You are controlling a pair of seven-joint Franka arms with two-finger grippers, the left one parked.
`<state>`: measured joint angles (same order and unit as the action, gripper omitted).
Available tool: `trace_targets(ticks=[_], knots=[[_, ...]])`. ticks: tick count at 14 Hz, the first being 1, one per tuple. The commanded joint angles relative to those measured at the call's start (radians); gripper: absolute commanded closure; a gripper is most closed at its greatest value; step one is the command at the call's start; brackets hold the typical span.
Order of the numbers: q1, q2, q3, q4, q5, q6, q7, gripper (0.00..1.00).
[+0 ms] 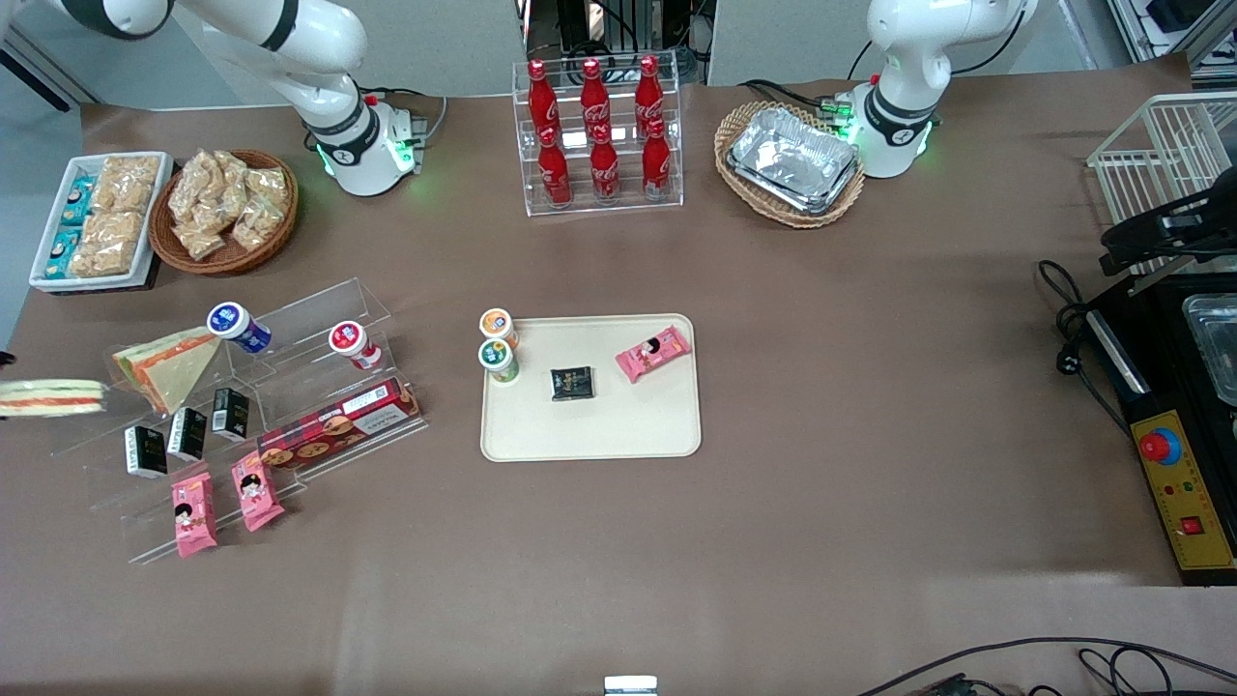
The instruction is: Place sandwich on tray
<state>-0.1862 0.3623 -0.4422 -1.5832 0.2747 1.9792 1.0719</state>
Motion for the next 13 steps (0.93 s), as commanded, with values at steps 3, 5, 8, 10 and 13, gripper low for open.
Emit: trace_targets(ticks=[3,5,8,10,13], knots=[[0.033,-0.123,0.025,0.043,-0.104,-0.112,-0.013,0.84],[0.072,-0.123,0.025,0.109,-0.111,-0.199,-0.004,0.92],[0.213,-0.155,0.025,0.117,-0.149,-0.235,0.159,0.92],[0.301,-0.158,0.028,0.115,-0.149,-0.235,0.274,0.92],[0.436,-0.149,0.027,0.115,-0.147,-0.226,0.451,0.92]])
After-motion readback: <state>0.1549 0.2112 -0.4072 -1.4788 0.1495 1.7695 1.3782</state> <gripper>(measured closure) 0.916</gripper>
